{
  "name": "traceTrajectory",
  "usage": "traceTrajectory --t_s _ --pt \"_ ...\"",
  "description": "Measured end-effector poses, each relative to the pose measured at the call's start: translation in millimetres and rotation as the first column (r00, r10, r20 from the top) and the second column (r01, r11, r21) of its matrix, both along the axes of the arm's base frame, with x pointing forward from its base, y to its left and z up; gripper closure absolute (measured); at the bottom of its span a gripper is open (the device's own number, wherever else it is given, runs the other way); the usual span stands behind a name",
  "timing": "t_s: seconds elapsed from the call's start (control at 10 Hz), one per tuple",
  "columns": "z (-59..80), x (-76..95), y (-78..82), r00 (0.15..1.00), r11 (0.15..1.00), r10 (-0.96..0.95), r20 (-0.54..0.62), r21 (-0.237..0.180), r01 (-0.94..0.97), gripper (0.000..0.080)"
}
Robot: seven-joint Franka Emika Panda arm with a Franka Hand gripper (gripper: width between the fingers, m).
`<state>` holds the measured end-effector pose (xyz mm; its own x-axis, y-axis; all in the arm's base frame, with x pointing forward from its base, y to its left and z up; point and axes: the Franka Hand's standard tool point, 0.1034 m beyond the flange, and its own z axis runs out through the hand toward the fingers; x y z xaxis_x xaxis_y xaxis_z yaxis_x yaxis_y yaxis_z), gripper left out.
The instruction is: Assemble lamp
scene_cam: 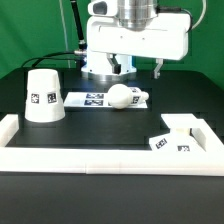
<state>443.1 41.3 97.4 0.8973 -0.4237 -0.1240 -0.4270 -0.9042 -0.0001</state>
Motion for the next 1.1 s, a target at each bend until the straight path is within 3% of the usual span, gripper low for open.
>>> traceTrajectory --t_s 0.4,0.7,0.9,1.1 --pt "-0.6 -1.3 0.0 1.000 1.000 0.004 -0.002 0.000 -0.004 0.0101" --pt "-11.8 -36.9 -34.8 0.982 0.983 -0.184 -0.053 0.010 0.184 0.0101" --pt "-16.4 -43.5 -62.3 0.965 0.963 -0.256 -0.050 0.070 0.259 0.0101" --pt "-20.8 -46.1 -62.2 0.968 0.966 -0.249 -0.025 0.058 0.250 0.0101"
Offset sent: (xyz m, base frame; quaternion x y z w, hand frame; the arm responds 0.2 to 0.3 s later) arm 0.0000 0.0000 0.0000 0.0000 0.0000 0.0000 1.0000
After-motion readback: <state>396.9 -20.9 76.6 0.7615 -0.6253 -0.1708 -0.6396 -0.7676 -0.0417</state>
